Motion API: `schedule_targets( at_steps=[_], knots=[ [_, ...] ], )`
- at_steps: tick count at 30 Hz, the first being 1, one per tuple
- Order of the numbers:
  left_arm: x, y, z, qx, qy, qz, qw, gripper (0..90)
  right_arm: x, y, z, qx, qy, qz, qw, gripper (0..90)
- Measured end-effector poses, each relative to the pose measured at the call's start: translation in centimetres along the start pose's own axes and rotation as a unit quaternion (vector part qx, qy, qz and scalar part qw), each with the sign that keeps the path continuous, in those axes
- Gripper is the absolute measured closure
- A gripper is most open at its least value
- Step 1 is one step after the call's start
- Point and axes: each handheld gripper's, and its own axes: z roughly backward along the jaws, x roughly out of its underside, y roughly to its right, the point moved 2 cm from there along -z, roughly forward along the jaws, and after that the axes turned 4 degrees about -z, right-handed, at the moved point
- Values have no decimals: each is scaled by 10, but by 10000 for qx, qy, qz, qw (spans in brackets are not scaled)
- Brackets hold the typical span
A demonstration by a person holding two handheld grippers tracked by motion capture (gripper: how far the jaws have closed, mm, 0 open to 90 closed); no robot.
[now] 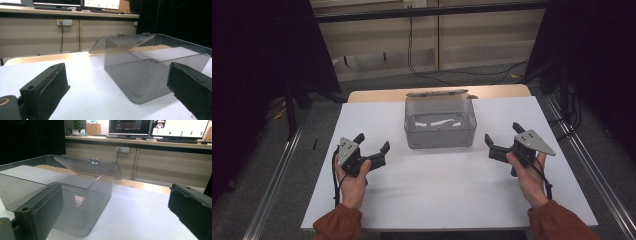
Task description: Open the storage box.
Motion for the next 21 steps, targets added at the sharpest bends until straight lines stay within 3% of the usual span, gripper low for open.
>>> schedule_targets(
  at_steps=[7,16,18,21],
  knots=[
    [2,-1,12,-153,96,71,9998,30,3,4,10,79,20,-26,10000,0],
    [8,1,20,-52,-38,-46,10000,30,6,8,23,86,51,-33,9999,0],
    [9,0,22,-81,-11,16,10000,30,7,8,26,88,34,-33,9999,0],
    [10,-1,25,-87,-34,-3,10000,30,10,11,30,89,17,-158,9998,0]
  ],
)
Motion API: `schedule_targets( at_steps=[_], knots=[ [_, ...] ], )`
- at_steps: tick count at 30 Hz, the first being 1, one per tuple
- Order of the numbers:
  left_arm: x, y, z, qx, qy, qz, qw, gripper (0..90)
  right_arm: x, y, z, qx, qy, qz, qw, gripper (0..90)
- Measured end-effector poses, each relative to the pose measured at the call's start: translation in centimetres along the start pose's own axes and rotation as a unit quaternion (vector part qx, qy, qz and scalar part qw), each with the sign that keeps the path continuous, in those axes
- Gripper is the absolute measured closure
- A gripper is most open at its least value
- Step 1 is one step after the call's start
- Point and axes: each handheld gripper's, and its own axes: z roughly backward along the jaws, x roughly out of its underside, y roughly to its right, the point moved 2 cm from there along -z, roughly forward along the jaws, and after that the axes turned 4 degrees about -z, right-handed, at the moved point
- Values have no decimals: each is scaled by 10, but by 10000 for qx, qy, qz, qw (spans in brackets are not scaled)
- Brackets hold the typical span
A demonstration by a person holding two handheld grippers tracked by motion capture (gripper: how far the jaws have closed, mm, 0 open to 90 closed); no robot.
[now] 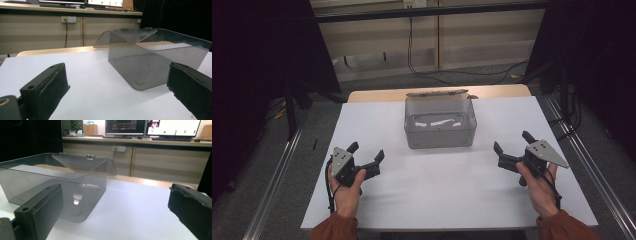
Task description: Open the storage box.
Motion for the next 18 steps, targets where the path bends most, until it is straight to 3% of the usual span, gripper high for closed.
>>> schedule_targets(
  at_steps=[18],
  knots=[
    [9,0,22,-129,-136,-84,9998,31,10,11,29,272,-31,96,9996,4]
  ],
)
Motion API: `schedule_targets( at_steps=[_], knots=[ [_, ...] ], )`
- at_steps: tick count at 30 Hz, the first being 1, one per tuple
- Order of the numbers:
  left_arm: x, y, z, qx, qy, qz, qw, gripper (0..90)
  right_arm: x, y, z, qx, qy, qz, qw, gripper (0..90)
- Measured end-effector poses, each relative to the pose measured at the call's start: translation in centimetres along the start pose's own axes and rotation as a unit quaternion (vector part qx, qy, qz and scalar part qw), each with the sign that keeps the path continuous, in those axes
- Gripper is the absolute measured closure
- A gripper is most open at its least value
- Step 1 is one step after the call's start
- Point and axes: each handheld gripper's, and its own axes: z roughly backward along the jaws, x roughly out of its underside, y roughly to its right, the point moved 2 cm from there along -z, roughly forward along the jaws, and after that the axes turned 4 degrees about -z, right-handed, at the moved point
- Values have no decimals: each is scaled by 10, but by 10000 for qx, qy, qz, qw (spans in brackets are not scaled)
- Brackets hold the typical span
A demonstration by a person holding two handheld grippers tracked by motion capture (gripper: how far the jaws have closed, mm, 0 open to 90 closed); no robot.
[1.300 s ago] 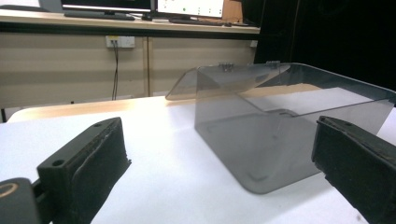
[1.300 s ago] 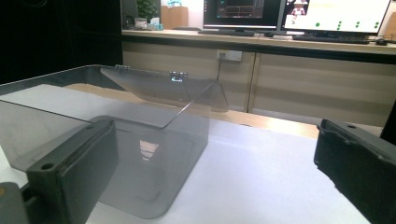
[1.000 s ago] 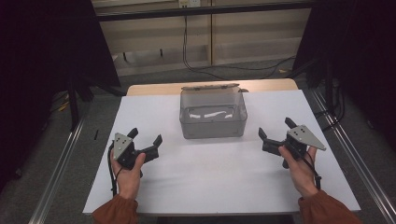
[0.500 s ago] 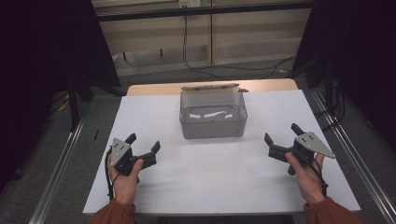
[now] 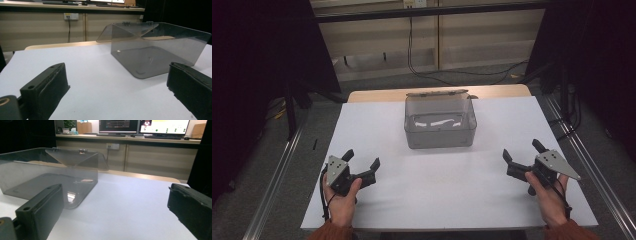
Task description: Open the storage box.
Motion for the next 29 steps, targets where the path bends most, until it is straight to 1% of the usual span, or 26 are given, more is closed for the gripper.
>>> schedule_targets(
  at_steps=[3,7,9,10,11,12,14,15,16,18,20,21,22,24,25,26,28,29],
  knots=[
    [1,0,4,-45,11,39,10000,31,2,4,8,83,22,-44,10000,4],
    [2,1,8,-131,5,11,9999,31,6,8,17,156,-10,-131,9998,4],
    [3,2,10,-131,-16,-57,9999,31,8,9,21,154,-43,-136,9998,3],
    [3,3,10,-143,-11,-174,9997,31,9,9,22,164,-44,-134,9998,3],
    [2,5,11,-144,-7,-253,9996,31,9,9,24,157,-62,-71,9998,2],
    [1,7,13,-132,51,-329,9994,31,10,9,25,158,-53,-51,9998,1],
    [2,8,13,5,10,-238,9997,31,12,10,27,164,-90,-43,9998,0],
    [4,9,13,13,-30,-182,9998,31,12,10,27,174,-95,-43,9998,0],
    [6,8,13,3,-90,-189,9998,31,13,11,28,195,-103,-29,9998,0],
    [7,7,13,-15,-84,-97,9999,31,15,12,30,224,-133,-29,9997,1],
    [9,6,13,-101,-130,-154,9997,31,19,11,32,200,-203,-7,9996,2],
    [9,7,12,-98,-115,-163,9998,31,20,10,33,221,-225,63,9995,1],
    [9,7,11,-71,-118,-138,9998,31,19,9,33,219,-182,108,9995,1],
    [10,8,10,-35,-164,-146,9998,31,19,8,32,194,-150,76,9997,1],
    [10,8,10,-51,-165,-140,9998,31,19,7,32,204,-154,54,9997,1],
    [10,7,10,-68,-129,-78,9999,31,19,7,32,184,-164,53,9997,1],
    [10,7,9,-87,-97,-15,9999,31,18,5,32,188,-96,87,9997,1],
    [10,6,9,-117,-105,-47,9999,30,17,4,33,164,-33,79,9998,1]
  ],
)
